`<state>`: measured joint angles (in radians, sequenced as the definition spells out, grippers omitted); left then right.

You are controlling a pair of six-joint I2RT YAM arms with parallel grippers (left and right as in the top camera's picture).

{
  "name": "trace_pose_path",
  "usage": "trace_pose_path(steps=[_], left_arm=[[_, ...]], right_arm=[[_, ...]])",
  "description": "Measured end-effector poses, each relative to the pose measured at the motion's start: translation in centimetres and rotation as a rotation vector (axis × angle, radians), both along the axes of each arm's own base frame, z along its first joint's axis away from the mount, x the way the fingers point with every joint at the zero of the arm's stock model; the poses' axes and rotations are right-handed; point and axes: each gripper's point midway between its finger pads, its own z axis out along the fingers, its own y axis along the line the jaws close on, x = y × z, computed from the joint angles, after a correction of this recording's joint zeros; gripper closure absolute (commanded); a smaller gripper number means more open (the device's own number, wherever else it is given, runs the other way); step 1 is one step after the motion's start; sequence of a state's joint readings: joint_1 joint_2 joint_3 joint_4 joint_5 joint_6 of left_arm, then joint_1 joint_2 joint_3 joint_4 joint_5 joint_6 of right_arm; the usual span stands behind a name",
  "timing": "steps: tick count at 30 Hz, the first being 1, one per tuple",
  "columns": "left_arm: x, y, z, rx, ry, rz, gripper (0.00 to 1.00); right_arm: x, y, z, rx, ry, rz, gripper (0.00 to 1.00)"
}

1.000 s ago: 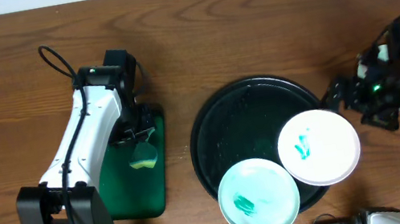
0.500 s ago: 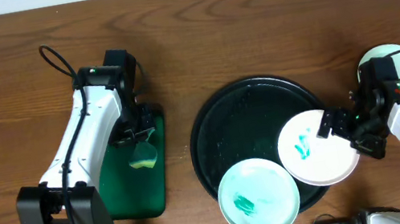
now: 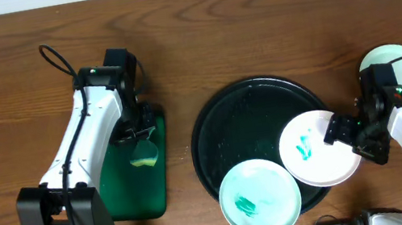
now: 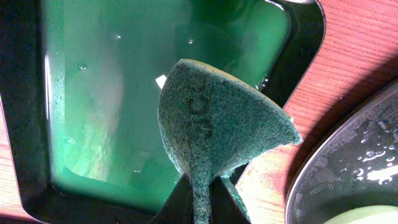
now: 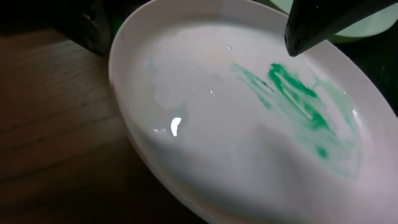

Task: Clean dirty plates on tray and stack at the side
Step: 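Move the right gripper to the white plate rim and grip it, then lift the white plate with the right gripper toward the tray center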

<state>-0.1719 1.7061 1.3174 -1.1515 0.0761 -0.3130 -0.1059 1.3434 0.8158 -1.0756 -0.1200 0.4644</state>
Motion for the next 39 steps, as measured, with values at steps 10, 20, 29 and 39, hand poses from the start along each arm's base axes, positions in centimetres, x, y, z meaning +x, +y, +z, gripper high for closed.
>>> trace_pose_path(steps=[10, 20, 29, 39], left_arm=[[0.0, 0.0, 0.0, 0.000, 0.000, 0.000, 0.93], [0.0, 0.0, 0.0, 0.000, 0.000, 0.000, 0.93], [0.0, 0.0, 0.0, 0.000, 0.000, -0.001, 0.93], [-0.1, 0.0, 0.0, 0.000, 0.003, -0.005, 0.93]], right_arm=[[1.4, -0.7, -0.1, -0.036, -0.055, 0.001, 0.11], [3.0, -1.6, 0.0, -0.089, -0.121, -0.006, 0.25], [1.4, -2.2, -2.3, -0.124, -0.059, -0.071, 0.29], [1.2, -2.4, -2.7, -0.137, -0.054, -0.104, 0.99]])
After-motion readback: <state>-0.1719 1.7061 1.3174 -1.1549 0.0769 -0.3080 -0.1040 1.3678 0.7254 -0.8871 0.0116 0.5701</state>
